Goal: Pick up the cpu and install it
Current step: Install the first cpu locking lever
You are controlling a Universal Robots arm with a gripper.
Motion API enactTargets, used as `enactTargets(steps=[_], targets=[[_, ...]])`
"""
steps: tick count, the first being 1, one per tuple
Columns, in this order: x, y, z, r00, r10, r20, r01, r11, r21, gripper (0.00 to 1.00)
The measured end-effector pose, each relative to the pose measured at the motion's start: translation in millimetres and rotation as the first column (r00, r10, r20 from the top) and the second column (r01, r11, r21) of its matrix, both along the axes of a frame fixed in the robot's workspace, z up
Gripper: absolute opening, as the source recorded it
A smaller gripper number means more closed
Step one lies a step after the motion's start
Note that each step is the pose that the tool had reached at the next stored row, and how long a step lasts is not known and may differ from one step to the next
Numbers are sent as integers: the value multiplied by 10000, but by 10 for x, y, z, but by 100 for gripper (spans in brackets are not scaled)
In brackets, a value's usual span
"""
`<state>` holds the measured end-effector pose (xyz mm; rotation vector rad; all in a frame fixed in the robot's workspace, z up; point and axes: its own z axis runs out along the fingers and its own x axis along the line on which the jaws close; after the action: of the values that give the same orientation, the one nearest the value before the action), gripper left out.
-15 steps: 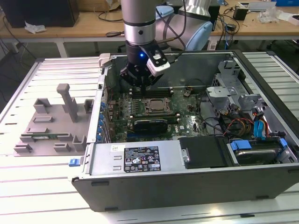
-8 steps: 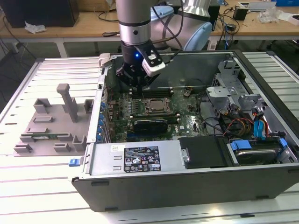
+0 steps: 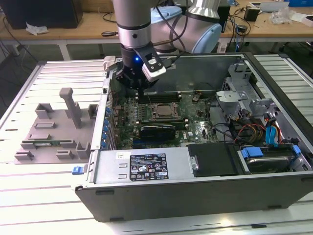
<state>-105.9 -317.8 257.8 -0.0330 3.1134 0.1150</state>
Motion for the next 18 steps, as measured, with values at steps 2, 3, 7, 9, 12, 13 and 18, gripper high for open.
enactTargets(steps=[2, 3, 7, 9, 12, 13, 18], targets=[[-8, 0, 0, 10000, 0, 2, 0, 9996, 293, 11], [-11, 0, 0, 10000, 1, 0, -1, 9990, 445, 11], [-15, 0, 0, 10000, 0, 1, 0, 9958, 912, 11], [-15, 1, -1, 10000, -1, 1, 1, 9958, 919, 11], [-15, -1, -1, 10000, 2, 0, -1, 9933, 1157, 11], [-15, 0, -2, 10000, 1, 1, -1, 9926, 1212, 11], [-15, 0, -11, 10000, 1, 0, 0, 9895, 1445, 11]])
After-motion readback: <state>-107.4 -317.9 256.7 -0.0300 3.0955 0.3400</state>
